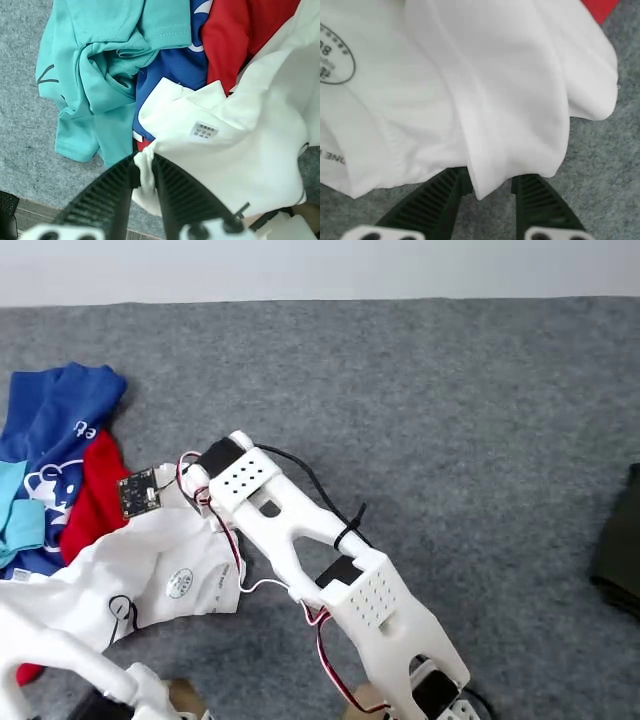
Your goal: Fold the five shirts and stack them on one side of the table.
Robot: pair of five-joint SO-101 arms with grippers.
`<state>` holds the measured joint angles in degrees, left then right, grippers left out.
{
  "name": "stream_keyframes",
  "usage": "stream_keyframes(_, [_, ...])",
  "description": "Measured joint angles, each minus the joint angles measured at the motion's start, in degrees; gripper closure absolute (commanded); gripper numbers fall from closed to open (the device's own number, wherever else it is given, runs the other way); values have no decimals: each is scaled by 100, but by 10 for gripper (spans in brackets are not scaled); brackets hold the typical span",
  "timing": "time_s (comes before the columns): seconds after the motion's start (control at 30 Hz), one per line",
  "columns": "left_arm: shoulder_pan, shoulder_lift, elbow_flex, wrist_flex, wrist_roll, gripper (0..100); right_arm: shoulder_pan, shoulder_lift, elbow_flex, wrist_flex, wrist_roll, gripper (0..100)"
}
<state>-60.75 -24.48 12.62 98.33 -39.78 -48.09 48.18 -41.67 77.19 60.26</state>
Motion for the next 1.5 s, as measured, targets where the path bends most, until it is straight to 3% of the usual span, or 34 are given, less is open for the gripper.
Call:
stream_keyframes(0.87, [0,0,0,0,0,998,-18,-457,-211,9,0,862])
stream_keyframes(1.5, [0,0,0,0,0,998,-18,149,-211,-105,167,866])
